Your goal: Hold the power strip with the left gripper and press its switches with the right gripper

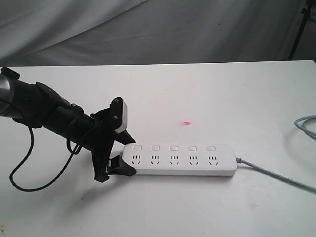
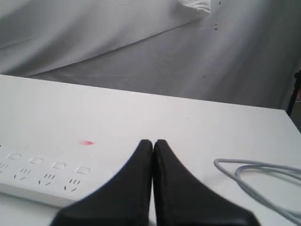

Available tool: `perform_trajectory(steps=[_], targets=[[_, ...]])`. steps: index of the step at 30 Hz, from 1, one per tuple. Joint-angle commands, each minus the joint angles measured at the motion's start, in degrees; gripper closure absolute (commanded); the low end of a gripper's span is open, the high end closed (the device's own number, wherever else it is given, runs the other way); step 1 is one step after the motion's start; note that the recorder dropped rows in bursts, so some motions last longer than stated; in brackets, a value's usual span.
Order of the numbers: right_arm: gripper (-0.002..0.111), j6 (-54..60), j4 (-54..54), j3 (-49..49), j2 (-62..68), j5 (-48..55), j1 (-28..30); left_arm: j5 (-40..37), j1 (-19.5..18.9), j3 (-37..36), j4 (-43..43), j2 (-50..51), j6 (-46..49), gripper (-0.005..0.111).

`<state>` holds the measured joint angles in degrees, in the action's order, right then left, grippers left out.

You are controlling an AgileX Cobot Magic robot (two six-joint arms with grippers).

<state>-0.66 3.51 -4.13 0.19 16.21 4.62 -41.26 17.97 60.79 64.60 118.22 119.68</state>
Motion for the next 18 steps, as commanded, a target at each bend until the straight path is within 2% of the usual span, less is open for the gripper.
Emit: perform_trajectory(steps=[1,18], targets=[[0.108,0.66,-1.08,2.97,-0.19,-1.04,-0.27,0.57,0.3,0.22,-0.41,0.1,0.29,0.107],[0.108,0.66,-2.19,4.13,-0.19,2.9,-0.27,0.57,0.3,0.22,-0.41,0.1,0.29,0.107]])
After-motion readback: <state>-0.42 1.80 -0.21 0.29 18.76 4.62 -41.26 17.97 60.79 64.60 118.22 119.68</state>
